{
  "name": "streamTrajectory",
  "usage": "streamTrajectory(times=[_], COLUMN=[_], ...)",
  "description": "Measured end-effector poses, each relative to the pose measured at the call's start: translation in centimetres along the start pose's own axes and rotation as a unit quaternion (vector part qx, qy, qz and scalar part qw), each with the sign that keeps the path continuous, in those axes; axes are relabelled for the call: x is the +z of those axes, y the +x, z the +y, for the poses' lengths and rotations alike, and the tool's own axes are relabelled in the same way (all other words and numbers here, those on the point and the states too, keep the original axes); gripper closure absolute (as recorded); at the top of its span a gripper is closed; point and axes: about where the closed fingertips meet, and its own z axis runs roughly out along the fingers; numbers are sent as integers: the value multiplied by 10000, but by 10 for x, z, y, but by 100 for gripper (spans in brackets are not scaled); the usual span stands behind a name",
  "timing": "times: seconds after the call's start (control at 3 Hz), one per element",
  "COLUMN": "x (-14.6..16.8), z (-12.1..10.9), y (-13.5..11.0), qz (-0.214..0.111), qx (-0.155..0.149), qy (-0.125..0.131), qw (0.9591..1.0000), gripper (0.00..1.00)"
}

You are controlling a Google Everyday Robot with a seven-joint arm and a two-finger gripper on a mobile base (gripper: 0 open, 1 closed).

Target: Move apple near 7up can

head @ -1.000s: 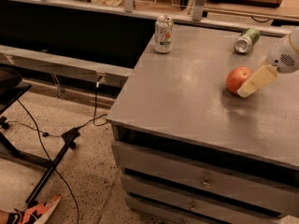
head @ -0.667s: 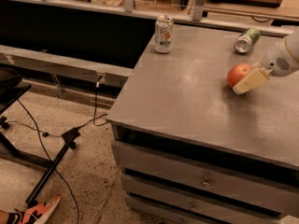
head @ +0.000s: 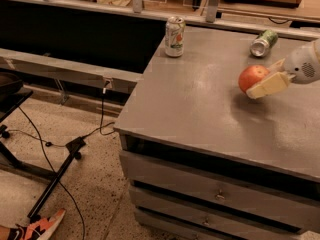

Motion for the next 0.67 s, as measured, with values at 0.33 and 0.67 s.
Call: streamTrajectory(times=[0.33, 0.67], x=[-20, -22], z=[-1, -21], y=[-30, -70], qz=[-348, 93], qx=[-204, -229], qy=[81, 502], qw=[9992, 9984], gripper=[100, 100])
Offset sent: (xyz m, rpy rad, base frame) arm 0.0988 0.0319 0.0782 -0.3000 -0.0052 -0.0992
